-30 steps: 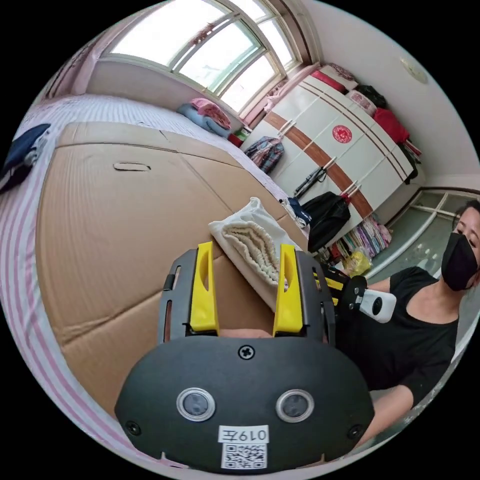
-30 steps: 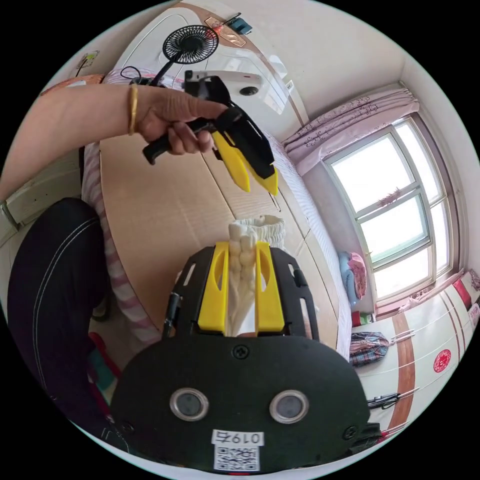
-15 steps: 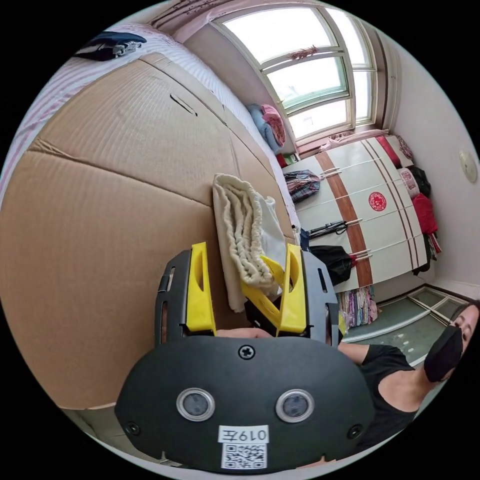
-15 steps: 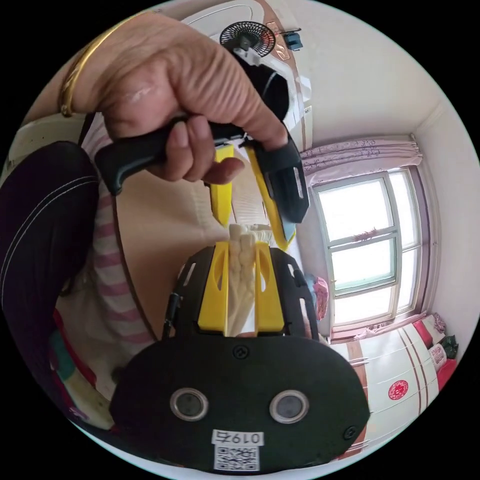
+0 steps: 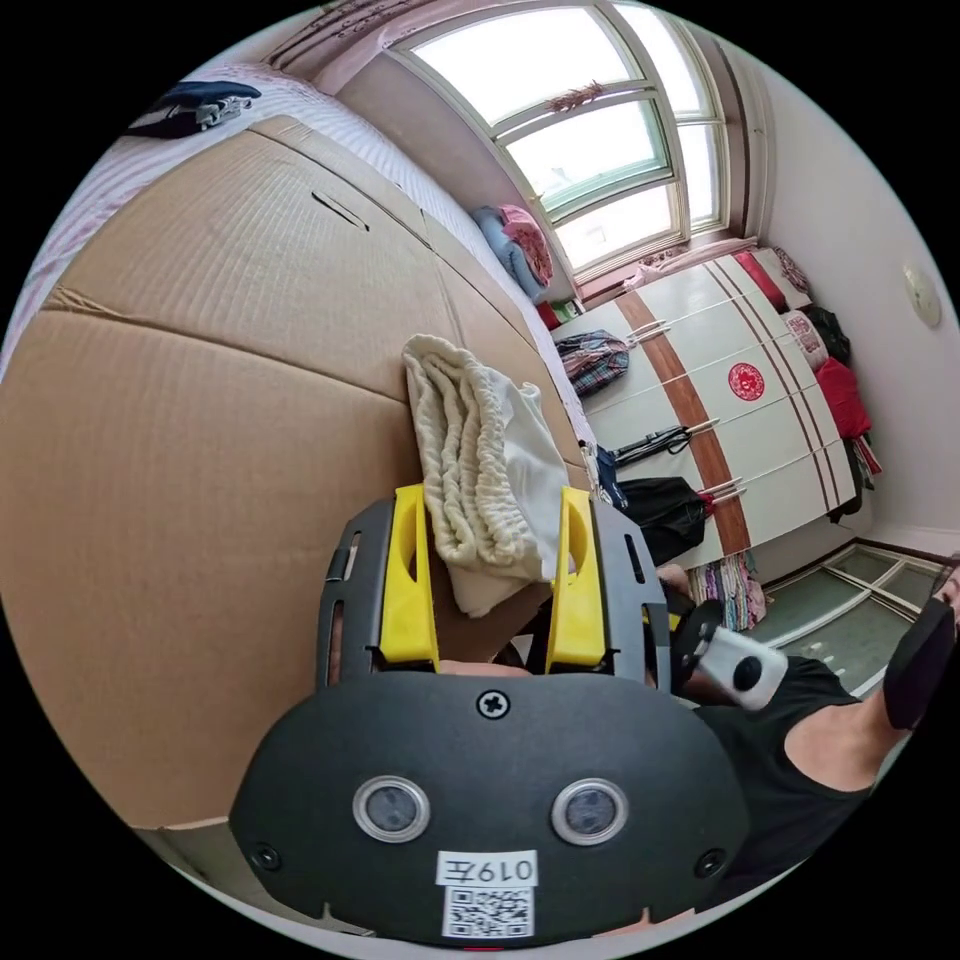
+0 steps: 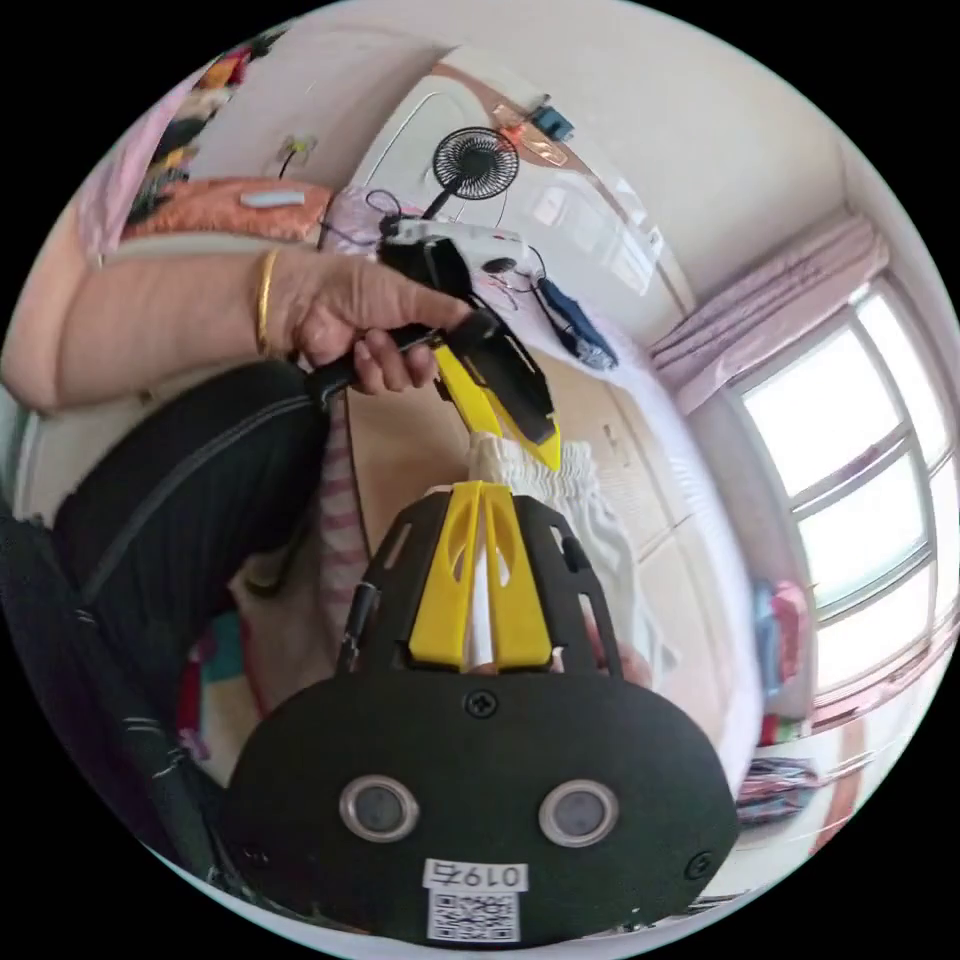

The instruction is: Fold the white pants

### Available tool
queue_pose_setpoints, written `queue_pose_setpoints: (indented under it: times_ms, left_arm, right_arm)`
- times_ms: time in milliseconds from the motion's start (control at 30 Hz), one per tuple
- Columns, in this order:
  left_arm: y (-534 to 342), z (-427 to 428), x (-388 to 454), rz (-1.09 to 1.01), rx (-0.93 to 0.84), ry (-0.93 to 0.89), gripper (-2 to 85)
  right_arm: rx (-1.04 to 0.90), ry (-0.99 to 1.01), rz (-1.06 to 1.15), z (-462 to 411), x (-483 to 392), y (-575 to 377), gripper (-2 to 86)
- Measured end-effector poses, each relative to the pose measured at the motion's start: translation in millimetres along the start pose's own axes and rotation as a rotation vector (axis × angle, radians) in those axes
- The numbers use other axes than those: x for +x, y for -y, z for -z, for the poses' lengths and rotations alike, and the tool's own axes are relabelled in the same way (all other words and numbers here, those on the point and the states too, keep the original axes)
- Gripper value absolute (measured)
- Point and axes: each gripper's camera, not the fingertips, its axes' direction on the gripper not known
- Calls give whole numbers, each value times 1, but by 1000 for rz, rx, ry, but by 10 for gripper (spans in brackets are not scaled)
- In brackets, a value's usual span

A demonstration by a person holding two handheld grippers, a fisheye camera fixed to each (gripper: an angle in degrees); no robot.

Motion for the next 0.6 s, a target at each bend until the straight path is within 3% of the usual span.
queue_pose_setpoints:
  times_ms: [67, 167, 400, 600]
  left_arm:
    - [-12, 2, 11, -22, 9, 34, 173]
    - [-29, -1, 32, -55, 10, 99, 172]
    - [-54, -6, 94, -126, 38, 314, 149]
    - [-67, -8, 131, -166, 55, 434, 101]
  right_arm:
    - [-20, 309, -154, 2, 101, -1, 63]
    - [-8, 608, -240, -17, 222, 5, 112]
    - [-75, 668, -47, -73, 395, 67, 140]
    - [-206, 972, 94, -146, 509, 111, 164]
